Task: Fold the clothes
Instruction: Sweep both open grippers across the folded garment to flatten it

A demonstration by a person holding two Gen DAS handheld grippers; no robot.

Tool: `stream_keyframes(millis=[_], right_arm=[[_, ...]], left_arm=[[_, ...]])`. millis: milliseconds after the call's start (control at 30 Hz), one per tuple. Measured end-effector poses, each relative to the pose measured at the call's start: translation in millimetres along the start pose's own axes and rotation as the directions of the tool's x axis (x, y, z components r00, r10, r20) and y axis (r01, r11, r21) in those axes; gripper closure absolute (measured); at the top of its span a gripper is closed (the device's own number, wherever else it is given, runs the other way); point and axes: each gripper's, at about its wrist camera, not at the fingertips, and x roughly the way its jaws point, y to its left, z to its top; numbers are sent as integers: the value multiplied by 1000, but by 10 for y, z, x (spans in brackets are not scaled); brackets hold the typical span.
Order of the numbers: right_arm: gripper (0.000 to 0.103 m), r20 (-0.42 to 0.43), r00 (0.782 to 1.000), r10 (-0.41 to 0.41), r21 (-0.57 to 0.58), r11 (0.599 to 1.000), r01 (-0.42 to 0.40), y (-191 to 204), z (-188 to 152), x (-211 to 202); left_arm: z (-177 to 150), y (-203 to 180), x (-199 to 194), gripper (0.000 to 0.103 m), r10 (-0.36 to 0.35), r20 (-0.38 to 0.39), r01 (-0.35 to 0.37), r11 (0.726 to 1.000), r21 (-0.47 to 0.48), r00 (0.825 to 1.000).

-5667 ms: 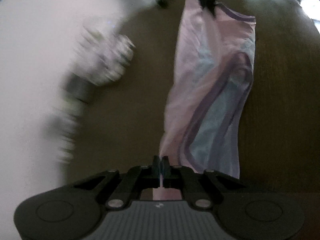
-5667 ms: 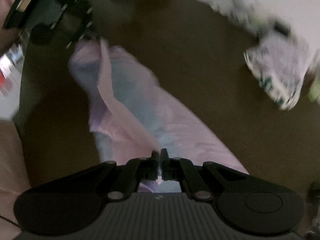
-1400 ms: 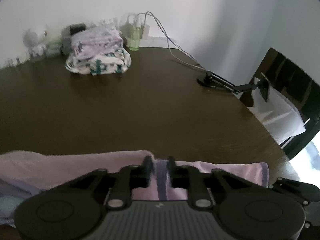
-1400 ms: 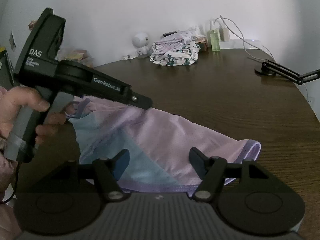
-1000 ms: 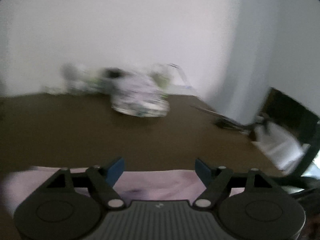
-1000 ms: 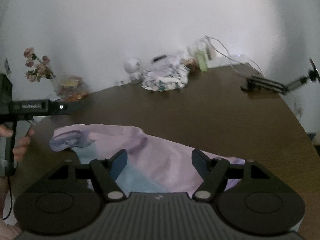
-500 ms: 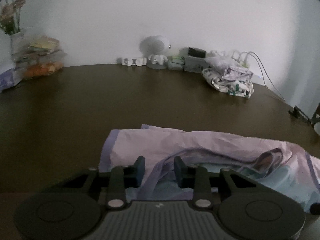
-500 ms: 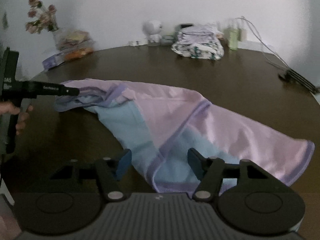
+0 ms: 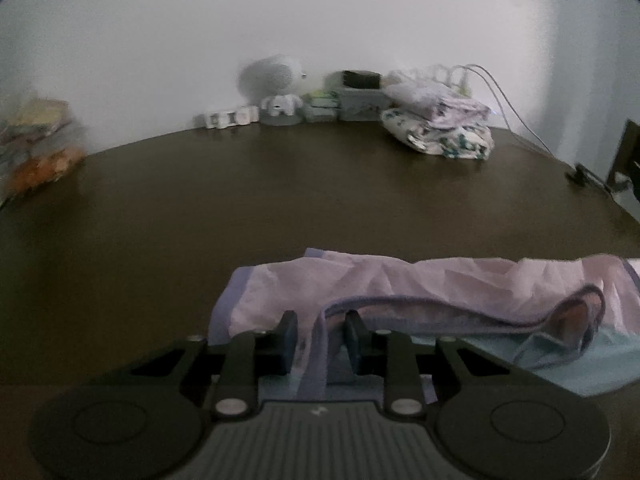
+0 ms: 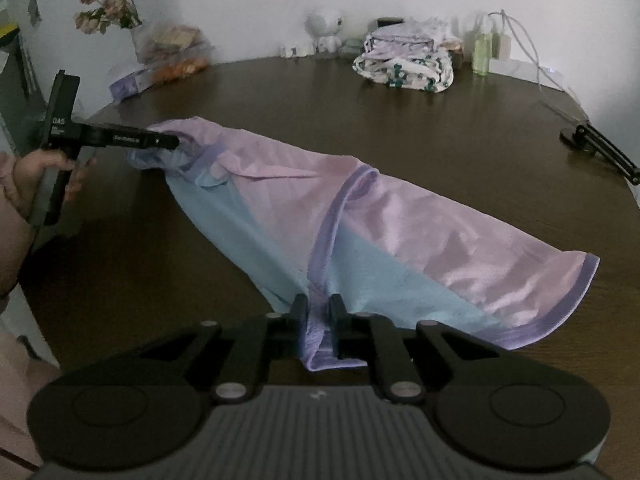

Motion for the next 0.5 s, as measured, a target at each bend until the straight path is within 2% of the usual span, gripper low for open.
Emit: stream_keyframes(millis=[33, 100, 133, 167, 233, 267, 367, 467, 500], right_arm=[[92, -7, 1000, 5, 0, 1000, -5, -21, 7, -7], [81, 7, 1000, 20, 26, 999, -20, -36, 22, -25], [72, 24, 999, 29, 47, 998, -30, -46, 30, -43], [68, 55, 998, 39, 72, 996, -43, -53, 36, -85], [63, 130, 990, 47, 104, 993, -61, -39, 48, -183], [59, 165, 985, 44, 115, 991, -63, -28, 51, -226], [58, 211, 977, 28, 163, 985, -64, -21, 87, -194], [58, 239, 971, -4, 228, 972, -52, -31, 182, -22], [58, 246, 969, -24, 238, 971, -36, -33, 234, 50]], left_arm=[[4, -10, -14, 77, -7, 1, 7, 1000, 1, 1000], [12, -31, -43, 73, -20, 3, 20, 1000, 3, 1000], [16, -41, -58, 70, -27, 4, 27, 1000, 3, 1000], [29, -53, -124, 68, -45, 30, 45, 999, -7, 999], [61, -116, -275, 56, -92, 92, 93, 996, -10, 992], [77, -148, -350, 54, -115, 123, 117, 993, -10, 986], [148, -393, -425, 53, -202, 158, 195, 979, 55, 967], [190, -731, -336, 54, -246, 137, 225, 962, 153, 959], [198, -843, -296, 61, -257, 126, 231, 955, 185, 958]])
